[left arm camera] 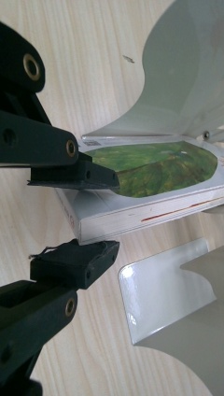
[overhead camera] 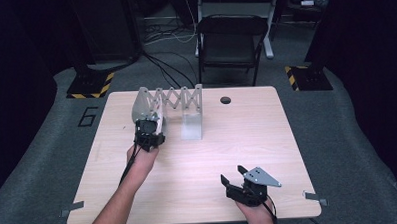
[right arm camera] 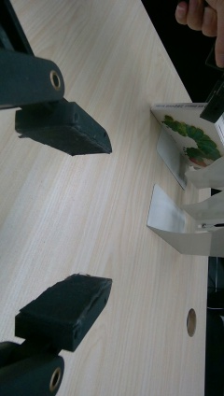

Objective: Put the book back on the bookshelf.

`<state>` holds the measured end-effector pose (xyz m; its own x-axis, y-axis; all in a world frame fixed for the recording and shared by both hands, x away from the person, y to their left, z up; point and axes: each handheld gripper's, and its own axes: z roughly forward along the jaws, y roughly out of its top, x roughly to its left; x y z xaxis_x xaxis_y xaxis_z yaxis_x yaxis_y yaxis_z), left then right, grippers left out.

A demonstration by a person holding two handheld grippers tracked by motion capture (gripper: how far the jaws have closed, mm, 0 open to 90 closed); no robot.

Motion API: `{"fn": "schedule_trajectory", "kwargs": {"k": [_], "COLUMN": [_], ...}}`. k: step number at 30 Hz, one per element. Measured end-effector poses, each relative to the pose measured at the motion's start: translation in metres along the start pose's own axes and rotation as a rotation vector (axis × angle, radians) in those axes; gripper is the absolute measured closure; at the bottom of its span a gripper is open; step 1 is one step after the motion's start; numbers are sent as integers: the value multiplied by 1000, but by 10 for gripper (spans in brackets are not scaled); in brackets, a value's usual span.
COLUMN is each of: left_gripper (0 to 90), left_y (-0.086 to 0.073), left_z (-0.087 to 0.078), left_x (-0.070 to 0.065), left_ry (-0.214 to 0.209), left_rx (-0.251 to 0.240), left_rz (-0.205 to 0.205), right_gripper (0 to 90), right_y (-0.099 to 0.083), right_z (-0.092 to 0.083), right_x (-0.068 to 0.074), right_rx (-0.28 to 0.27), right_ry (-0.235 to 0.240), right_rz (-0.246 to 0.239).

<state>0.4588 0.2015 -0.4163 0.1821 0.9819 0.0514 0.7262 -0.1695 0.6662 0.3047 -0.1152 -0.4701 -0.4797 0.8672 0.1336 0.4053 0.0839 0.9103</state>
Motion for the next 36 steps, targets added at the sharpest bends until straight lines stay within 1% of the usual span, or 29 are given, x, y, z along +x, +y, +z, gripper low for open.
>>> {"fn": "schedule_trajectory", "kwargs": {"k": [2, 4, 5, 6, 7, 9, 12, 13, 15, 17, 18, 19, 20, 23, 25, 26, 28, 30, 31, 32, 34, 36], "left_gripper": [650, 666, 673, 676, 680, 687, 695, 696, 699, 701, 701, 701, 702, 694, 682, 673, 656, 633, 624, 613, 558, 441], "left_y": [0, 0, 0, -2, -2, -3, -4, -5, -6, -7, -8, -9, -10, -14, -18, -18, -20, -21, -21, -21, -21, -21], "left_z": [-2, -6, -7, -8, -9, -11, -13, -13, -14, -15, -16, -16, -16, -17, -16, -15, -13, -12, -12, -12, -12, -13], "left_x": [5, 10, 13, 17, 20, 25, 32, 34, 39, 43, 44, 46, 48, 54, 58, 59, 59, 60, 60, 60, 60, 59], "left_ry": [7, 16, 10, 6, 10, 13, 11, 12, 14, 14, 17, 21, 24, 26, 17, 19, 6, 10, 6, 7, -9, -4], "left_rx": [-6, -21, -33, -44, -49, -56, -60, -72, -70, -72, -78, -80, -73, -81, -73, -79, -75, -76, -66, -70, -76, -81], "left_rz": [-31, -84, -101, -136, -154, -179, -202, -215, -230, -228, -239, -235, -237, -256, -258, -255, -247, -240, -236, -232, -221, -203], "right_gripper": [288, 289, 289, 290, 290, 291, 294, 294, 294, 294, 295, 295, 295, 295, 294, 294, 294, 293, 292, 291, 286, 280], "right_y": [0, 1, 1, 1, 1, 1, 0, 0, 0, 0, 0, 0, 0, 0, 0, -1, -1, -1, -1, -1, -1, -1], "right_z": [-1, -1, -1, -1, -1, -1, 0, 0, 1, 1, 1, 1, 1, 1, 1, 2, 2, 1, 2, 2, 2, 2], "right_x": [0, 0, 0, 0, 0, 0, 1, 1, 1, 1, 1, 1, 1, 1, 1, 1, 2, 2, 1, 1, 2, 1], "right_rx": [7, 0, 6, 0, 4, 5, 1, 1, 2, 2, 2, 4, 5, 7, 13, 13, 15, 13, 13, 8, 8, 14], "right_ry": [0, 3, 0, 3, 4, 5, 8, 9, 7, 7, 6, 6, 6, 7, 6, 6, 7, 6, 5, 4, 2, -1], "right_rz": [4, 8, 7, 7, 7, 7, 8, 7, 4, 5, 5, 4, 3, 2, 0, 2, -2, -1, 0, 3, 6, 4]}}
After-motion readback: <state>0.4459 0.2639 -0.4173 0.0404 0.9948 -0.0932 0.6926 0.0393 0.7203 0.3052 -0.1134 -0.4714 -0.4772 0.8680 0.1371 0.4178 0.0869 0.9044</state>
